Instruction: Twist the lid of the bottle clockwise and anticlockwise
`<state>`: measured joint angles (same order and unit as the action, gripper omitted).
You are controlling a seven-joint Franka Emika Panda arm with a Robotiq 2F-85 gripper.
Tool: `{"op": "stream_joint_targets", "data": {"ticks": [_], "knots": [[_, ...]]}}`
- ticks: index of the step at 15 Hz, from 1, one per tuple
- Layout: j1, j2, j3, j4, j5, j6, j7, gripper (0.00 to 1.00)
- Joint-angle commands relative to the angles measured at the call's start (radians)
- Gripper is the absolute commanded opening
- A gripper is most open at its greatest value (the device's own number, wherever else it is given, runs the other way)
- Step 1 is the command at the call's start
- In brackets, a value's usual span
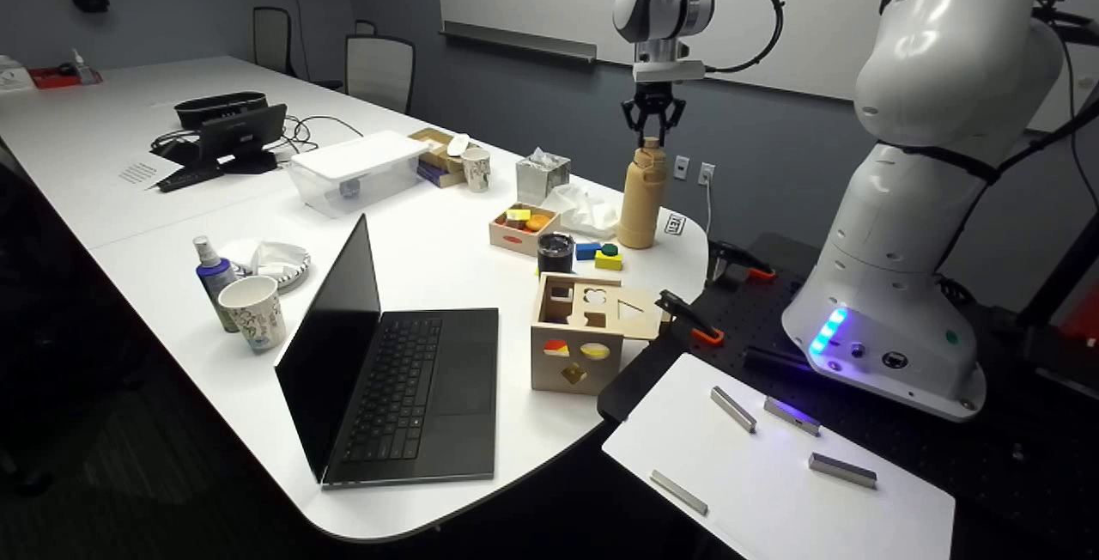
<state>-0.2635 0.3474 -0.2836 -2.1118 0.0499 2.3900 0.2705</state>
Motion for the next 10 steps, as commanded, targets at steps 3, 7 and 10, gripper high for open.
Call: {"op": "stream_joint_targets", "data": {"ticks": [3, 7, 10], "knots": [[0.048, -0.023, -0.033, -0.019, -0.035, -0.021, 0.163, 0.21], [0.073, -0.017, -0.06, -0.026, -0.061, -0.02, 0.28, 0.21], [0.084, -0.01, -0.071, -0.029, -0.06, -0.024, 0.36, 0.21]]}}
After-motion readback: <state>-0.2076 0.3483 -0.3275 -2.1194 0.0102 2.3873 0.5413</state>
